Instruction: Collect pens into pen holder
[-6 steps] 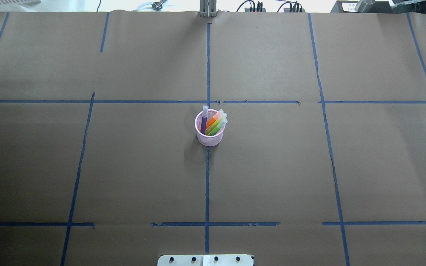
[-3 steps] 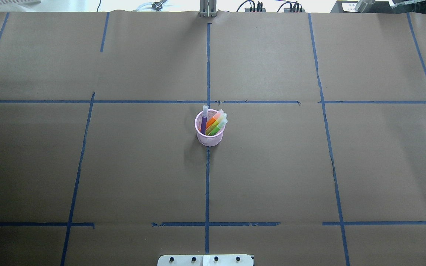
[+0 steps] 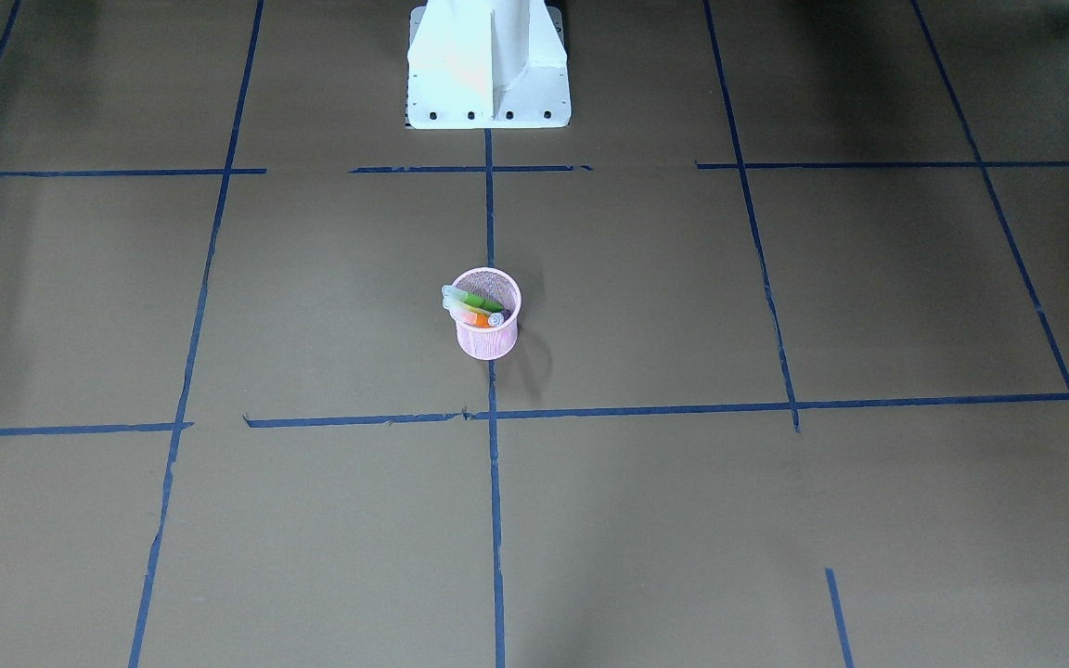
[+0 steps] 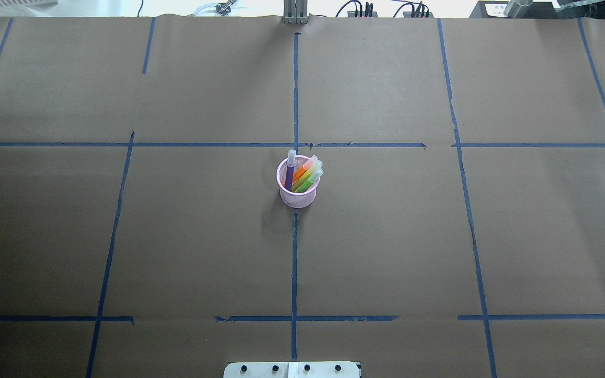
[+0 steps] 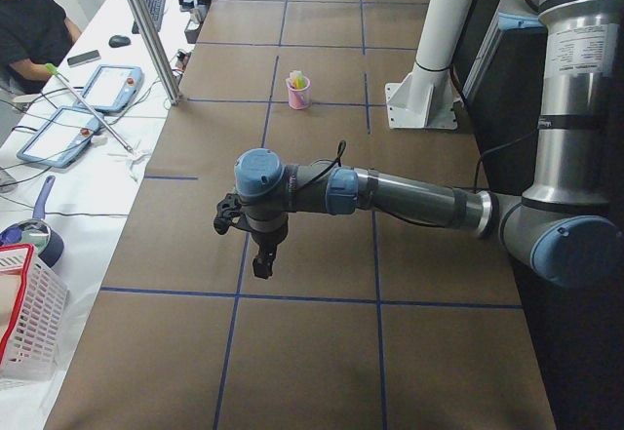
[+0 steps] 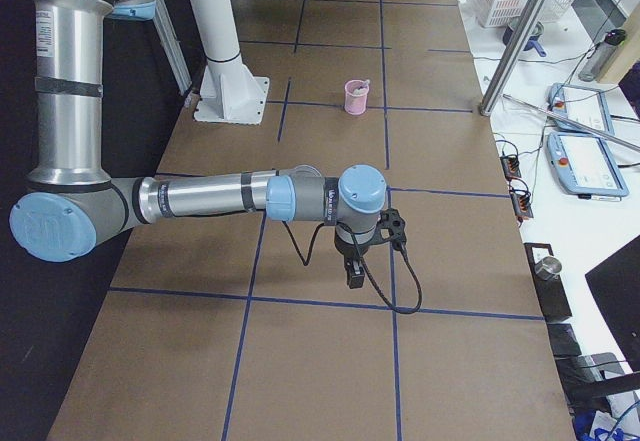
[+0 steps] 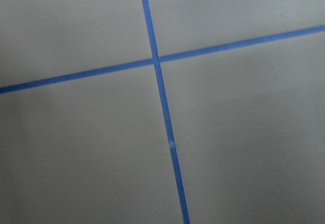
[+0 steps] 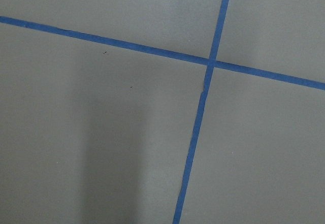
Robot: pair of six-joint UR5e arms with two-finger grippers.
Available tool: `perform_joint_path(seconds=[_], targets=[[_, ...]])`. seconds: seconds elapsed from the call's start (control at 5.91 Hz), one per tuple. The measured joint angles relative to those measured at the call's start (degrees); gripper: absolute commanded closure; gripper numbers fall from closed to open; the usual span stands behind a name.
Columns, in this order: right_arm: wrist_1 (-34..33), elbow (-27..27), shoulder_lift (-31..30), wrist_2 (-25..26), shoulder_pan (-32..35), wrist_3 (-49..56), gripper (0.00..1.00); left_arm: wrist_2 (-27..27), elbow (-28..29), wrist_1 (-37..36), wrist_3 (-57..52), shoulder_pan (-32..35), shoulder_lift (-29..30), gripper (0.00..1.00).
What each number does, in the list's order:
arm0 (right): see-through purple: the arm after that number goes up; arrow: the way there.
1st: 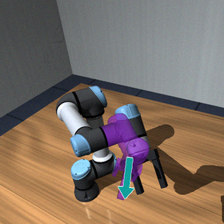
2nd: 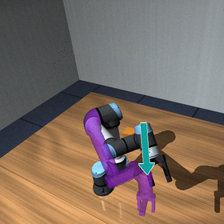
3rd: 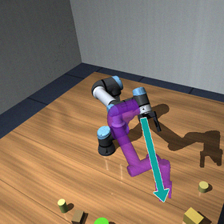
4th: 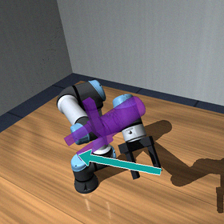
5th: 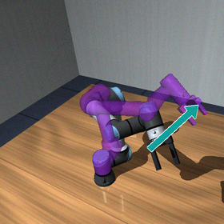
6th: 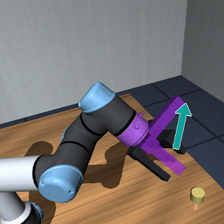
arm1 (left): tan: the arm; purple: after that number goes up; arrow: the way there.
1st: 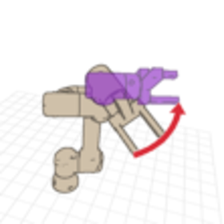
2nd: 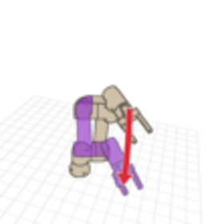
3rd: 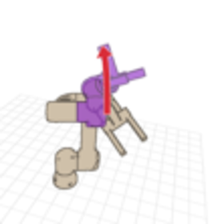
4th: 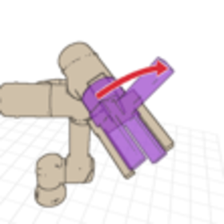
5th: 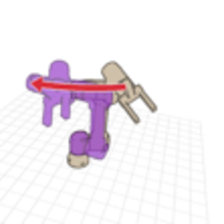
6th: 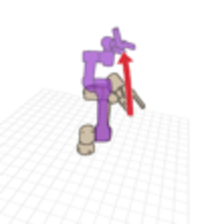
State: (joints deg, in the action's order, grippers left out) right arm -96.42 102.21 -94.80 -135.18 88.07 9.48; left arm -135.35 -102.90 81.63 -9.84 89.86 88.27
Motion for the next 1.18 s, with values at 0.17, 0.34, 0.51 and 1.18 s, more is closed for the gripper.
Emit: perform_joint_path(seconds=[0.17, 0.34, 0.51, 1.18], targets=[[0.13, -0.01, -0.31, -0.14, 0.00, 0.03, 0.00, 0.00, -0.33, -0.19, 0.02, 0.03, -0.19, 0.00], [0.17, -0.05, -0.46, -0.12, 0.00, 0.07, 0.00, 0.00, -0.37, -0.32, 0.06, 0.05, -0.41, 0.00], [0.18, -0.07, -0.53, -0.12, 0.00, 0.12, 0.00, 0.00, -0.46, -0.36, 0.08, 0.04, -0.77, 0.00], [0.14, -0.27, -0.56, -0.39, 0.00, 0.52, 0.00, 0.00, -0.58, -0.27, 0.08, -0.03, -1.33, 0.00]])
